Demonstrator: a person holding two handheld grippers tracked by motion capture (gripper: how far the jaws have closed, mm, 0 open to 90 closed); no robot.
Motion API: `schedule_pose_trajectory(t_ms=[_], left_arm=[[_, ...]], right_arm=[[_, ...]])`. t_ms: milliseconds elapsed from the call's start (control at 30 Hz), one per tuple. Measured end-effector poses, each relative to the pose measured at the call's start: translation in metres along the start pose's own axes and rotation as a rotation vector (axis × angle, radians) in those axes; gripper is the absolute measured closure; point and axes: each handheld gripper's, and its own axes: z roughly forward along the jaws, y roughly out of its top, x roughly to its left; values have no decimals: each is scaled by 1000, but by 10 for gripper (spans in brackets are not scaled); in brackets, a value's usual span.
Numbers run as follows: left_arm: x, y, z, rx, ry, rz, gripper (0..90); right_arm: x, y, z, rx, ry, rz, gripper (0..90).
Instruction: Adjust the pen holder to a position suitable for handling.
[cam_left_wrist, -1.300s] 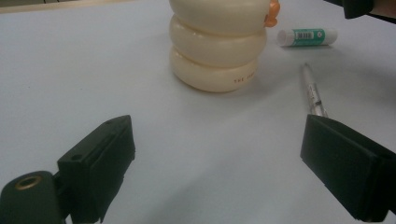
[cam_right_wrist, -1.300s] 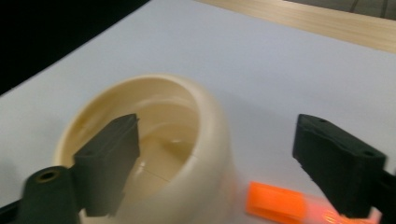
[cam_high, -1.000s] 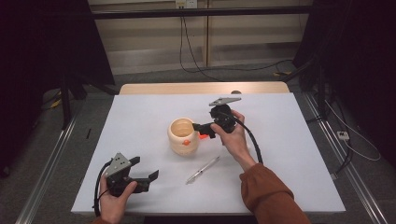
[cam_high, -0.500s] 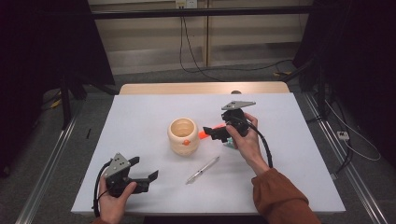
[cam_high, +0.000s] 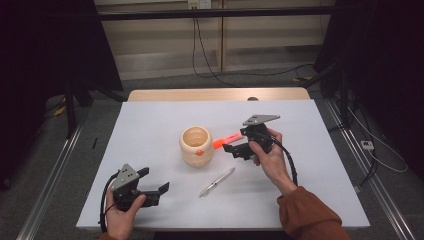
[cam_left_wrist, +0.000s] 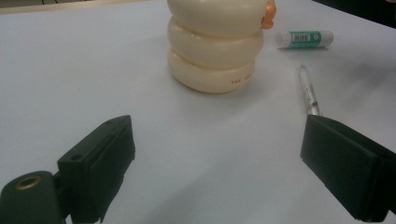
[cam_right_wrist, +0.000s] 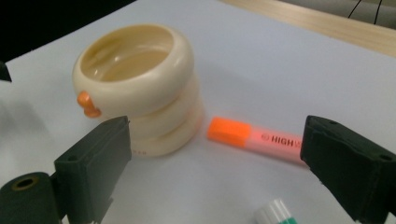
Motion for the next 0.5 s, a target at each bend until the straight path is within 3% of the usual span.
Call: schedule_pose_trajectory(t_ms=[200, 500], left_arm=[[0, 0, -3, -10, 9, 9, 96], [-1, 1, -4, -13, 24, 16, 95]], right_arm=[[-2, -12, -6, 15, 0, 9, 88], [-11, -27, -32, -2, -18, 33, 99]])
